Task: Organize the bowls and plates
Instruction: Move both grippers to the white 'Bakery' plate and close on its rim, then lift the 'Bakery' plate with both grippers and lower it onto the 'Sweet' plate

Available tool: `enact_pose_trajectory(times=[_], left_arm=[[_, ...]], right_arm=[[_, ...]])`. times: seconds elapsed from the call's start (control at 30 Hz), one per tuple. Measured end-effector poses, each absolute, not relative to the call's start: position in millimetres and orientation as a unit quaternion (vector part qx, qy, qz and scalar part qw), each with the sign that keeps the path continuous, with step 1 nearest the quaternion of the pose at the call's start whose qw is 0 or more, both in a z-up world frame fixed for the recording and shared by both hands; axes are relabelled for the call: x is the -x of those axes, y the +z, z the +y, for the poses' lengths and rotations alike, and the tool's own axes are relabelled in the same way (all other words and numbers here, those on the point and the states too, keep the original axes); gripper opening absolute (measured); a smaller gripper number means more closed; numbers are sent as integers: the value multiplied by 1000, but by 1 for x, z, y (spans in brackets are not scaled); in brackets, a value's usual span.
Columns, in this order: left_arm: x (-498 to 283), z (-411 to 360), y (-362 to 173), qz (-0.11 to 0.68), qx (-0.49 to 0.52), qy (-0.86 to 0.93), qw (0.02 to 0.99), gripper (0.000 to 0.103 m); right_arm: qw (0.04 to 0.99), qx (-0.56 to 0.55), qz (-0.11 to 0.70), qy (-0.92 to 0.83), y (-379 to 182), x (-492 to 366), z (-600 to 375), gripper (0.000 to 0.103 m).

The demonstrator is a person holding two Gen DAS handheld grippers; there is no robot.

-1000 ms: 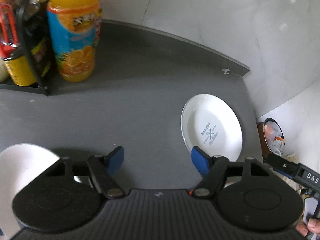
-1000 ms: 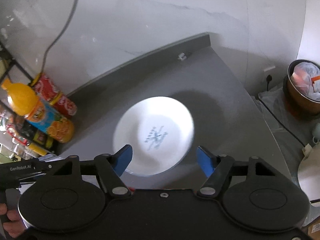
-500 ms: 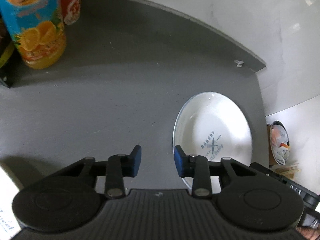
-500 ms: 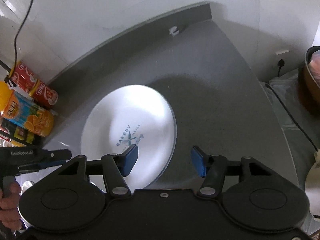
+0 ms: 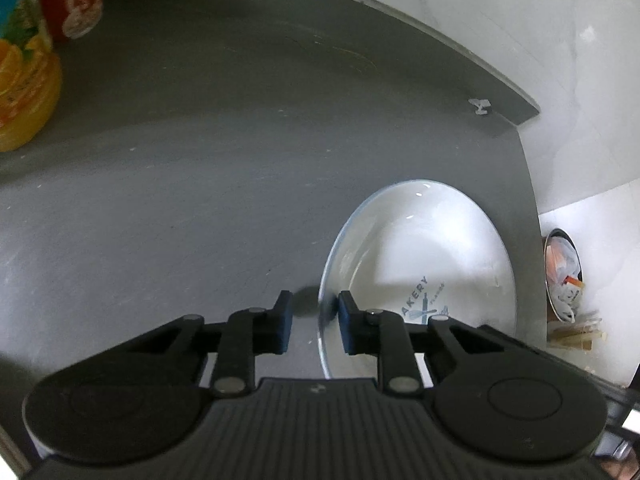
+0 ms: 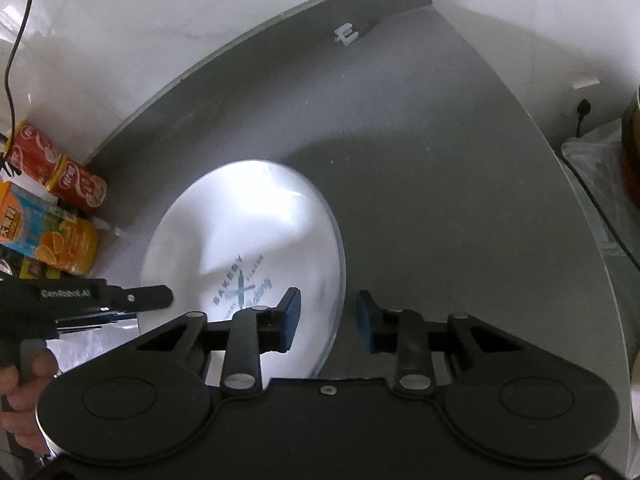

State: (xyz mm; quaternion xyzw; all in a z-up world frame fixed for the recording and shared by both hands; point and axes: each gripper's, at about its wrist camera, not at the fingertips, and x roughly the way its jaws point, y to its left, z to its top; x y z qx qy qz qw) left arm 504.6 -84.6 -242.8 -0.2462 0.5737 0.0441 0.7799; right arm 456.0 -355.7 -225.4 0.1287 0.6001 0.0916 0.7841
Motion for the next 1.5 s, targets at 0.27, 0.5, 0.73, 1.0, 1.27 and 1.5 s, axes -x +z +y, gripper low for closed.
enact_pose_trajectory(times=[0.27,0.5,0.73,1.0,1.27,1.5], left_arm=[[-505,-86,-245,572,256,31,779,12],[-495,-88,-241,574,259,26,777,11],[-486,-87,-214,550,259,10,794,10],[-473,-79,-179,518,264,-4,813,10],[-448,-64,-150,497,265,-12,826,10],[-413,-48,-127,485,259,-28,835,10]], right_arm=[[790,-102,596,99,-227,-457,-351,15],[798,-93,588,95,-217,-442,-348,14],[817,-95,560,99,-186,-427,-344,13],[843,-90,520,102,-148,-418,-331,12],[853,-86,504,105,-114,-398,-307,12],[859,-88,494,104,-92,-365,-286,12]])
